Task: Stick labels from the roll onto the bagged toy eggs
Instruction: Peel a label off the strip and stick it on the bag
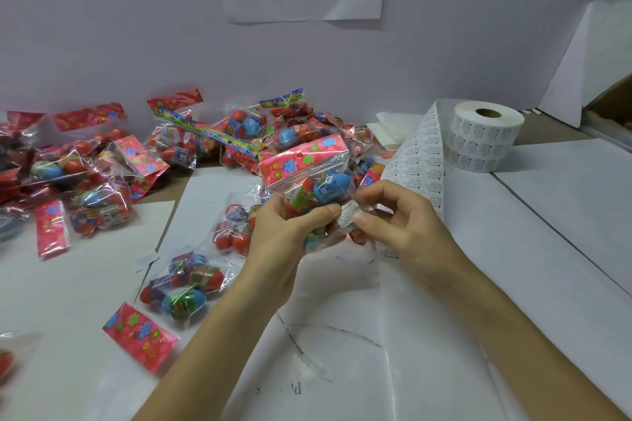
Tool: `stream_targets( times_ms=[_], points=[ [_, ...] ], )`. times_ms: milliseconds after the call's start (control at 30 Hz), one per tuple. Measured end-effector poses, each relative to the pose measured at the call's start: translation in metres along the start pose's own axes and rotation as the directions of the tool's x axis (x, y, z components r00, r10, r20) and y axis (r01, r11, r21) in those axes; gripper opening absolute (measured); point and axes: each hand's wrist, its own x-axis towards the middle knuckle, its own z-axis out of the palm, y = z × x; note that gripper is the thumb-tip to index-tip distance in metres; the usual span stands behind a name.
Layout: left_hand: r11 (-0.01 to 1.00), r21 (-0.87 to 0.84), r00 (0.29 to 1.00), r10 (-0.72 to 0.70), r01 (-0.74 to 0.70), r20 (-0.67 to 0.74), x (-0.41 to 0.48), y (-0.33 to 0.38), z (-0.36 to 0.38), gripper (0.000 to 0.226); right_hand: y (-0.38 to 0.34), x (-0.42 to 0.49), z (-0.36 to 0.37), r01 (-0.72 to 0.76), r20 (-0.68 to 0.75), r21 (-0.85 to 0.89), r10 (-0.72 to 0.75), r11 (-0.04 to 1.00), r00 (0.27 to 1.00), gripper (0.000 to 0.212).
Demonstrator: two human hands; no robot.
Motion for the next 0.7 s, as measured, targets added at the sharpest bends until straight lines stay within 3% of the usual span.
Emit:
stream_targets(
  times_ms=[100, 267, 433, 600, 700],
  points=[
    [1.0, 0.008, 1.0, 0.007, -0.007, -0.023, 0.0015, 0.0011, -0.001, 0.048, 0.0005, -0.0001, 0.0009, -0.007, 0.002, 0.007, 0.007, 1.0, 1.0, 0.014],
    [1.0, 0.002, 1.0, 0.003, -0.003, -0.009, -0.0006, -0.0026, 0.0022, 0.042, 0.0043, -0.0001, 0.0048, 0.031, -0.034, -0.144, -0.037, 0.989, 0.999, 0.027],
    [1.0, -0.02, 1.0, 0.006, -0.006, -0.027, -0.001, -0.0009, 0.0007, 0.039, 0.0058, 0.0001, 0.0046, -0.005, 0.015, -0.12, 0.007, 0.993, 1.0, 0.035],
    [1.0, -0.003, 1.0, 0.014, -0.014, -0.019, -0.0023, -0.0011, 0.0025, 0.043, 0.0048, 0.0005, 0.0053, 0.011, -0.059, -0.043, -0.014, 0.999, 0.998, 0.02],
    [1.0, -0.014, 1.0, 0.003, -0.003, -0.016, -0.0021, -0.0009, 0.0019, 0.04, 0.0032, -0.0001, 0.0049, 0.002, -0.013, -0.039, -0.002, 0.999, 1.0, 0.017]
  ],
)
